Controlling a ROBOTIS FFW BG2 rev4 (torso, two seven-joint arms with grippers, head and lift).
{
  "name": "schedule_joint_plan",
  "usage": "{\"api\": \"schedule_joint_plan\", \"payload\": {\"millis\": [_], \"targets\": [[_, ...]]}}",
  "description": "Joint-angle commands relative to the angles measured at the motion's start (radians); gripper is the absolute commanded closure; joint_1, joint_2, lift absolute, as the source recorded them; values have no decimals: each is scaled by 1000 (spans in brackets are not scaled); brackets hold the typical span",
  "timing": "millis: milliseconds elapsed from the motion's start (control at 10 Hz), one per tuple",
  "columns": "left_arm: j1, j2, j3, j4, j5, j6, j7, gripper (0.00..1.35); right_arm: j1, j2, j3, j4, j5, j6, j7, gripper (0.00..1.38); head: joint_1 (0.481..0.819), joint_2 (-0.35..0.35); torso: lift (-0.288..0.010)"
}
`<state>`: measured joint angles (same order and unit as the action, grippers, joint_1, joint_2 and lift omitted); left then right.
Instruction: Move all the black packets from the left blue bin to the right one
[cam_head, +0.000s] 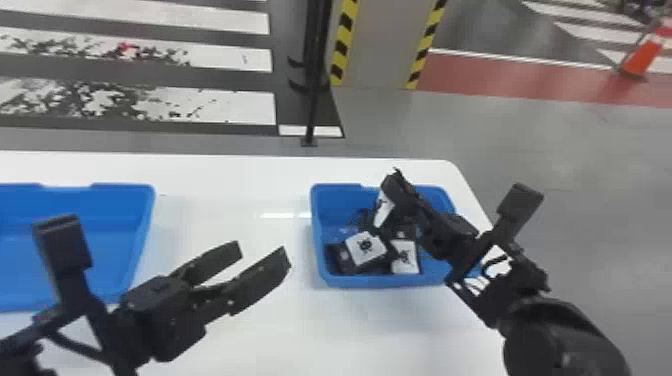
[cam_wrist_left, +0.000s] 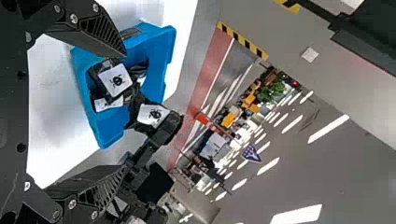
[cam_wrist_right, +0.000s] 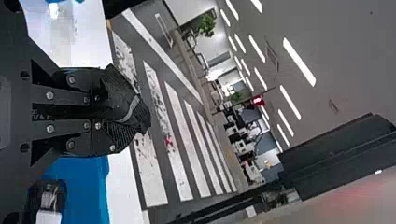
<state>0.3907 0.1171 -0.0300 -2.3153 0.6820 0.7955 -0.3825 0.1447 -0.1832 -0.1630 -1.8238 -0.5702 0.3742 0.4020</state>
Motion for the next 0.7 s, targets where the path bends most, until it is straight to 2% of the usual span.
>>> {"api": "schedule_joint_plan", "payload": {"millis": [0, 200, 300, 400, 500, 600], "targets": [[76, -11, 52, -64, 0, -25, -9, 202, -24, -15, -34, 65, 26, -1, 0, 1260, 695, -243, -140], [147, -36, 108, -103, 0, -81, -29, 200, -34, -27, -88, 119, 62, -1, 0, 1219, 695, -258, -140], [174, -53, 134, -113, 0, -106, -32, 199, -32, -27, -108, 141, 66, -4, 0, 1056, 695, -268, -140], [198, -68, 162, -121, 0, -138, -33, 197, -24, -27, -120, 149, 76, -23, -5, 736, 695, -278, -140], [208, -73, 184, -133, -2, -157, -33, 197, -5, -25, -120, 134, 90, -50, -20, 455, 695, -277, -140], [213, -71, 198, -138, -2, -162, -33, 199, 32, -18, -120, 97, 90, -70, -46, 288, 695, -273, -140]]}}
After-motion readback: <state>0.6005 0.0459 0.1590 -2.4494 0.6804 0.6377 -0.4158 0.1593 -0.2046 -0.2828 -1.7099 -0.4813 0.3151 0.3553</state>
